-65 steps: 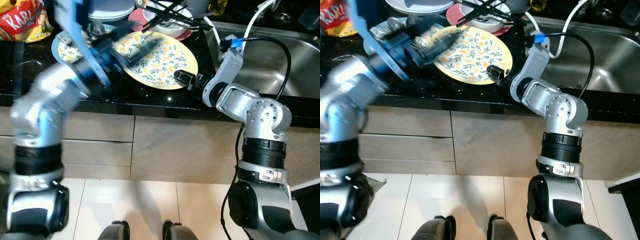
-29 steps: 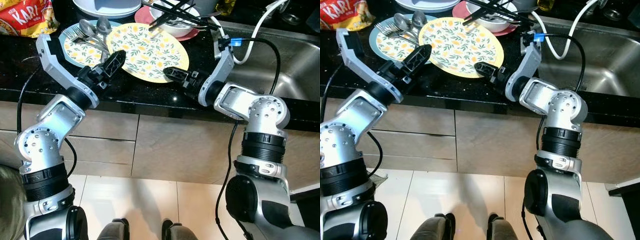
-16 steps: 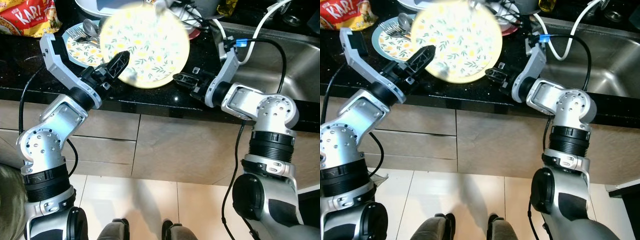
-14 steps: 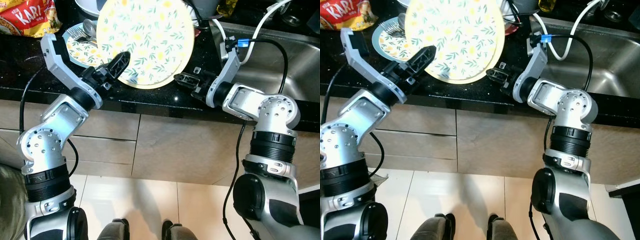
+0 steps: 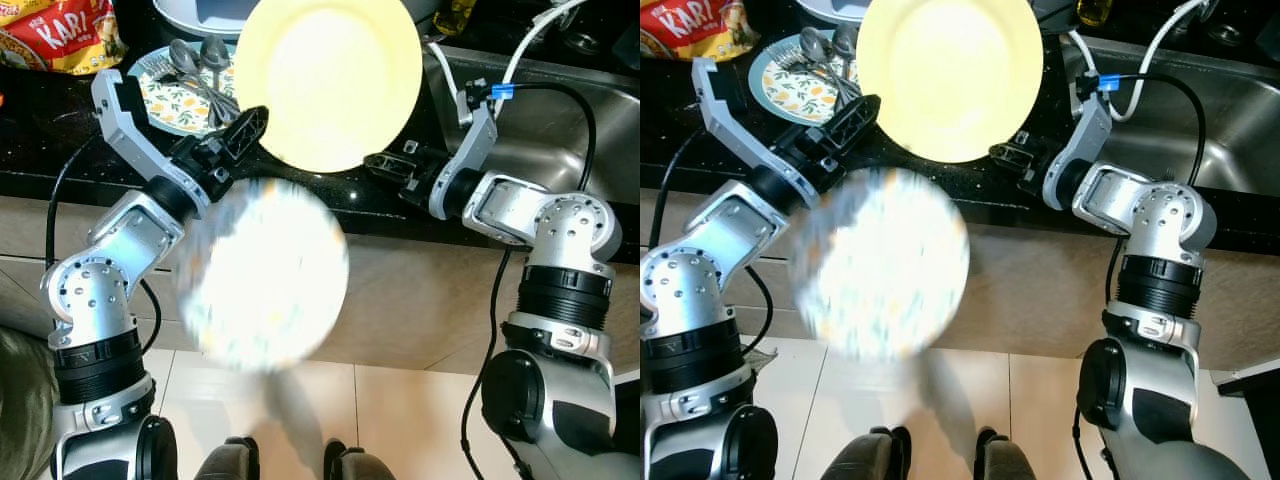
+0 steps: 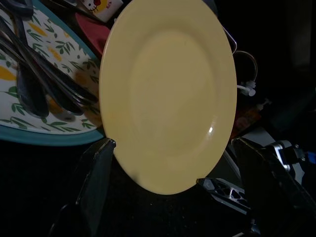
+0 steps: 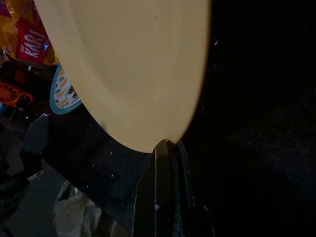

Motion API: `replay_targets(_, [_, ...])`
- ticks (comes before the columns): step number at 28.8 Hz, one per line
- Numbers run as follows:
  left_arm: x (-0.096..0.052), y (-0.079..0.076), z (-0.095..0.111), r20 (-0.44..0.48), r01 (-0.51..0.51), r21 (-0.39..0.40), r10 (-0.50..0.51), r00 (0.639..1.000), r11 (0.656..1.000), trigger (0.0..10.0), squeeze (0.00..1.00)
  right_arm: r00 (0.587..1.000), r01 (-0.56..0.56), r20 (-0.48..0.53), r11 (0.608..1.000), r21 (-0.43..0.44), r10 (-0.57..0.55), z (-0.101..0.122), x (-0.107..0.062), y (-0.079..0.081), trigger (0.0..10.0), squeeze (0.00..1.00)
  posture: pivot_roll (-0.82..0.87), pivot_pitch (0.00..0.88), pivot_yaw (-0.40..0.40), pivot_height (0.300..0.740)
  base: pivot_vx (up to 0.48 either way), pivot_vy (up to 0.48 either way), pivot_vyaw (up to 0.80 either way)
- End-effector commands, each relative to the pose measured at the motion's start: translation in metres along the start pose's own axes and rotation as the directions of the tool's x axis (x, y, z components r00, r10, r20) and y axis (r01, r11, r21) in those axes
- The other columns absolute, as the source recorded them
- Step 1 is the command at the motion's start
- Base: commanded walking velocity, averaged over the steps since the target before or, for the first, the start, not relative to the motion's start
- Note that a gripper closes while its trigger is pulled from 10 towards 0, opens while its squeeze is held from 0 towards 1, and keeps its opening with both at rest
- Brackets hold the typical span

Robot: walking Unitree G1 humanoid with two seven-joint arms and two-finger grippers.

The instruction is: Kitchen organization

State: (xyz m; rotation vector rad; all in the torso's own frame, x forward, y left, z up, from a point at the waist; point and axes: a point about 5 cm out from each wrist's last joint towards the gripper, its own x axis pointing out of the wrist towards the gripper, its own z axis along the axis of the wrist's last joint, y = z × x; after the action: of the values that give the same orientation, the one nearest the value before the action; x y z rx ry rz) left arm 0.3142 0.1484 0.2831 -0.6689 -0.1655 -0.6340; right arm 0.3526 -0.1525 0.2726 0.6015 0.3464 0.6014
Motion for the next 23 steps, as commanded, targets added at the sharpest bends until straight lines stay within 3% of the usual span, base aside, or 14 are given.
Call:
replay_targets(1, [-0.001,-0.003,-0.006,-0.008,0.008,-0.011,-0.008,1.0,1.0,10.0,0.0,0.993,0.106,-0.059,0.994,0.015,-0.105,-0.012,-0.003,-0.017,1.7,0.0,0.04,0.198,-0.09,0.74,0.0,0.0,0.0])
replay_targets(2, [0.0,-0.004,-0.007,-0.008,0.009,-0.012,-0.009,1.0,1.0,10.0,0.0,0.992,0.111,-0.055,0.994,0.019,-0.109,-0.014,-0.002,-0.016,3.3,0.0,0.04,0.203,-0.092,0.74,0.0,0.0,0.0])
replay_targets(4, [0.0,-0.004,-0.007,-0.008,0.01,-0.013,-0.01,1.0,1.0,10.0,0.0,0.993,0.112,-0.047,0.993,0.026,-0.111,-0.015,0.0,-0.015,3.3,0.0,0.04,0.202,-0.092,0.74,0.0,0.0,0.0])
replay_targets(7, [0.0,-0.004,-0.008,-0.005,0.01,-0.013,-0.01,1.0,1.0,10.0,0.0,0.995,0.102,0.014,0.993,0.054,-0.103,-0.009,0.004,-0.012,2.0,0.0,0.04,0.2,-0.094,0.74,0.0,0.0,0.0])
replay_targets(8, [0.0,-0.004,-0.008,-0.004,0.01,-0.013,-0.01,1.0,1.0,10.0,0.0,0.994,0.098,0.037,0.993,0.06,-0.1,-0.006,0.004,-0.012,1.1,0.0,0.04,0.198,-0.094,0.74,0.0,0.0,0.0])
replay_targets(9, [0.0,-0.004,-0.008,-0.004,0.01,-0.013,-0.01,1.0,1.0,10.0,0.0,0.994,0.098,0.037,0.993,0.06,-0.1,-0.006,0.004,-0.012,1.1,0.0,0.04,0.198,-0.094,0.74,0.0,0.0,0.0])
replay_targets(10, [0.0,-0.005,-0.008,-0.004,0.011,-0.012,-0.011,1.0,1.0,10.0,0.0,0.994,0.091,0.06,0.994,0.066,-0.095,-0.004,0.005,-0.011,0.0,0.0,0.04,0.198,-0.095,0.74,0.0,0.0,0.0])
replay_targets(17, [0.001,-0.005,-0.008,-0.001,0.02,-0.007,-0.02,1.0,1.0,10.0,0.0,0.984,-0.034,0.178,0.999,0.027,0.029,0.009,0.003,0.004,0.0,0.0,0.05,0.191,-0.097,0.74,0.0,0.0,0.0])
replay_targets(19, [0.0,-0.006,-0.009,-0.002,0.035,0.014,-0.035,0.999,0.999,10.0,0.0,0.952,-0.147,0.271,0.989,-0.015,0.146,0.019,-0.004,0.018,0.0,0.0,0.05,0.182,-0.097,0.74,0.0,0.0,0.0])
replay_targets(20, [0.0,-0.006,-0.009,-0.002,0.035,0.014,-0.035,0.999,0.999,10.0,0.0,0.952,-0.147,0.271,0.989,-0.015,0.146,0.019,-0.004,0.018,0.0,0.0,0.05,0.182,-0.097,0.74,0.0,0.0,0.0])
replay_targets(23, [-0.001,-0.009,-0.011,-0.007,0.074,0.058,-0.074,0.997,0.996,10.0,0.0,0.9,-0.235,0.363,0.97,-0.061,0.241,0.028,-0.012,0.028,0.0,0.0,0.05,0.172,-0.095,0.74,0.0,0.0,0.0])
